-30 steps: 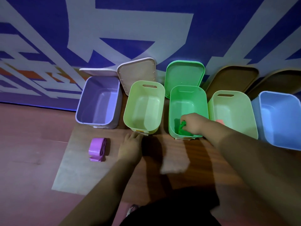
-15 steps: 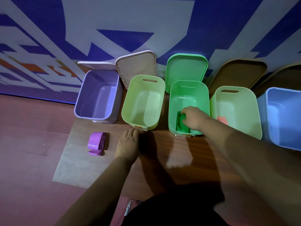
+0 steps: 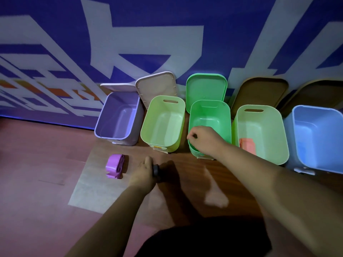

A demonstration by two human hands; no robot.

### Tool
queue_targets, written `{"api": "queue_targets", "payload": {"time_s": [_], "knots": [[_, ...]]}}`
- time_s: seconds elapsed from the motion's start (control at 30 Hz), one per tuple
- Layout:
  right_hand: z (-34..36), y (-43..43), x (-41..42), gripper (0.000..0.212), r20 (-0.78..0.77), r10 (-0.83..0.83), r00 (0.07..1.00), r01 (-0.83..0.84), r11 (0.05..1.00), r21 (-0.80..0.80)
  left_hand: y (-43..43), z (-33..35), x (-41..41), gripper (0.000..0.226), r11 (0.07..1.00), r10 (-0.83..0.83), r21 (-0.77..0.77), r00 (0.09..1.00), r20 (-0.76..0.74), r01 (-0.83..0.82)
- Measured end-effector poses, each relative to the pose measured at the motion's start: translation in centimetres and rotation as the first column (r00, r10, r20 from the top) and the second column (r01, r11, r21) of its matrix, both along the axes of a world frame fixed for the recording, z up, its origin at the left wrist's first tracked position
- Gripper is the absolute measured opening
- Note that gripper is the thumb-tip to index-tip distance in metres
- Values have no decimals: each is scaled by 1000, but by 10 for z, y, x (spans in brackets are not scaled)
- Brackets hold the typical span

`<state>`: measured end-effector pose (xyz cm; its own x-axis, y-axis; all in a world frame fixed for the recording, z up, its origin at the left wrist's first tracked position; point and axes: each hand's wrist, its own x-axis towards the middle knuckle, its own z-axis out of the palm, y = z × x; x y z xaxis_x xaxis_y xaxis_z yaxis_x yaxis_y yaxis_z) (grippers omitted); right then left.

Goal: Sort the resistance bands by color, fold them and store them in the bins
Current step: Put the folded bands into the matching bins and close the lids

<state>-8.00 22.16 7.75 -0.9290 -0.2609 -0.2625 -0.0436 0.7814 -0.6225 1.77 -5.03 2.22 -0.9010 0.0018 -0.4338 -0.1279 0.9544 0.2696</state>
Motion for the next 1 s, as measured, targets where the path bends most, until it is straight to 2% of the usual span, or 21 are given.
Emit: {"api": "queue_targets", "payload": {"time_s": [0.1,0.2,0.27,0.33,0.4,0.53,0.6,0.67,0.8,0.87,1.0], "knots": [[10,-9,11,19,-13,39,999,-40,997,-73,-3,15,8,41,967,139,219,990,-9,-133],[20,-17,20,14,30,86,996,-80,985,-156,-5,35,11,33,915,184,367,983,-7,-169],[27,-22,24,37,103,154,983,-129,968,-217,-2,52,11,32,846,242,495,970,-19,-201],[34,-26,27,67,182,241,953,-198,954,-227,3,71,7,31,721,306,650,952,13,-241],[39,-30,26,82,259,279,925,-208,940,-271,8,89,2,30,605,354,748,934,54,-272],[41,-31,22,70,350,237,906,-30,861,-507,12,102,-8,28,434,443,840,889,116,-326],[40,-33,20,61,356,215,909,22,830,-558,10,101,-14,30,345,469,866,866,175,-362],[39,-38,18,52,337,142,931,75,828,-556,8,96,-20,33,299,448,877,867,220,-377],[37,-44,12,39,288,-25,957,168,858,-485,5,87,-36,38,298,381,879,891,248,-372],[39,-45,5,34,233,-89,969,178,900,-399,0,85,-45,38,343,317,870,916,247,-353],[49,-51,-22,30,85,-100,991,113,980,-163,-27,74,-59,37,474,250,822,943,218,-316]]}}
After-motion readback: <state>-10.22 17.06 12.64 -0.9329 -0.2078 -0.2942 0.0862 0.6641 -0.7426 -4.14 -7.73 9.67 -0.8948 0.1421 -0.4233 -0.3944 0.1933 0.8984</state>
